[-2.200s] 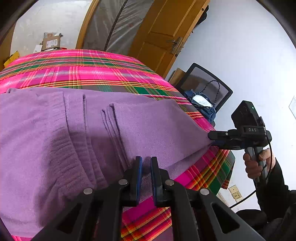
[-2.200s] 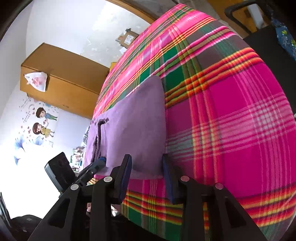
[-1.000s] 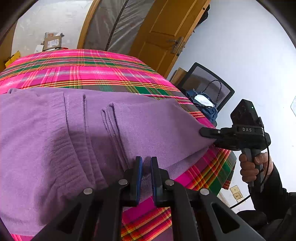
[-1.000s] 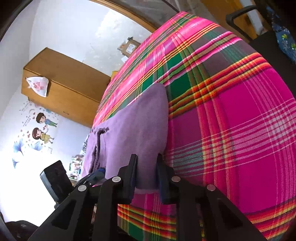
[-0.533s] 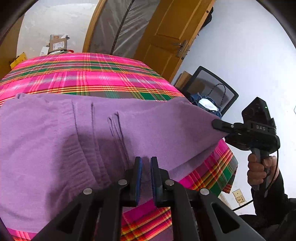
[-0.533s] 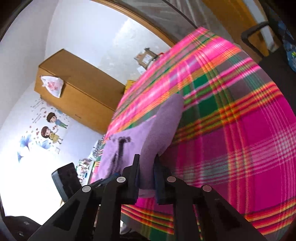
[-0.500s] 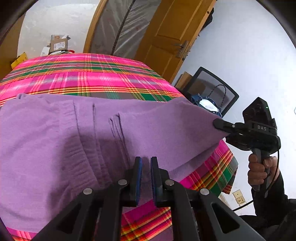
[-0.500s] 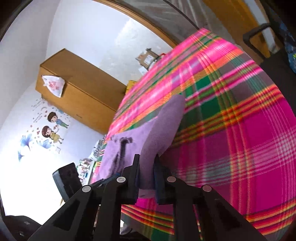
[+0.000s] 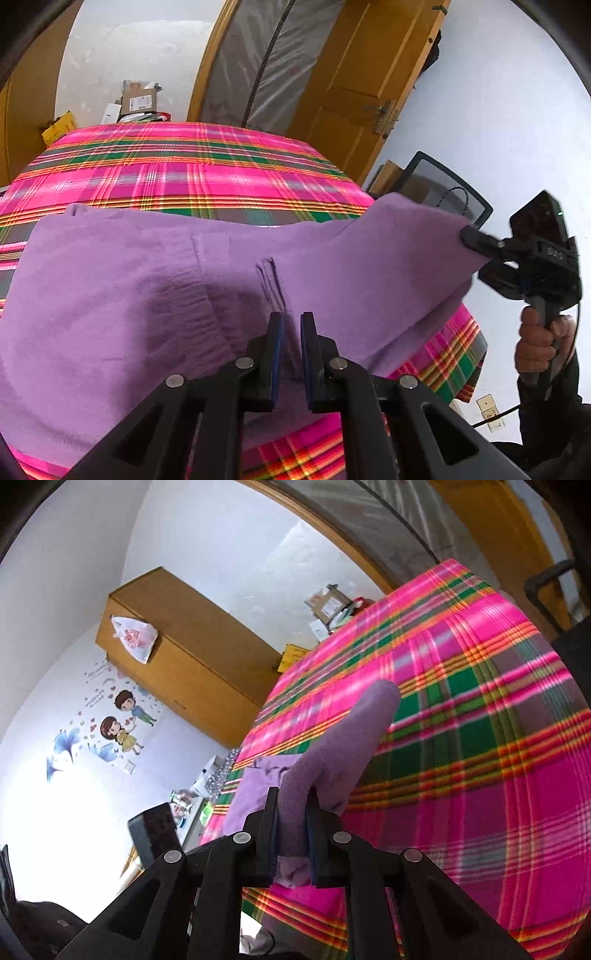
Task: Fold clothes
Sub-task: 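Grasp the lilac garment's edge with the right gripper, then lift the held edge and fold it over the garment with the right gripper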
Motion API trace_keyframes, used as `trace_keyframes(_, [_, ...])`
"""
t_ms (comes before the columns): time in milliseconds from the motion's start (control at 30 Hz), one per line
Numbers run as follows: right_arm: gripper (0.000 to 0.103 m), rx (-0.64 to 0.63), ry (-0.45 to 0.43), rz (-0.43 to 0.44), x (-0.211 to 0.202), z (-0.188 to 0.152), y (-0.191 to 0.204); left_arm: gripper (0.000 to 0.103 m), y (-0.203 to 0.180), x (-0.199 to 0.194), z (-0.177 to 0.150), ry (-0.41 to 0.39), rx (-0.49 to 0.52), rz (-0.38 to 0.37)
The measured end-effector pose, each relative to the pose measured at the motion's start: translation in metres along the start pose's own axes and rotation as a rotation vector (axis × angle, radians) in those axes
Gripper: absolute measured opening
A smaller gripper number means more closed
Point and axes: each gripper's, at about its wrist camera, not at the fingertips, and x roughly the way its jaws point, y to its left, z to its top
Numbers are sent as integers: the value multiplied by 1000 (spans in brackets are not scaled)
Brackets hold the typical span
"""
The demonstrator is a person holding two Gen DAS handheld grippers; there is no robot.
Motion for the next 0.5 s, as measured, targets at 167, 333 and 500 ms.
trace_keyframes(167, [12,-32,6,5,3,4,12,9,3,14,1,30,3,20])
trace_keyframes(333, [12,-61,16,4,8,9,23,9,3,19,2,34,8,32])
trace_keyframes(500, [12,-97,21,14,10,15,36,9,5,3,4,1,-15,31])
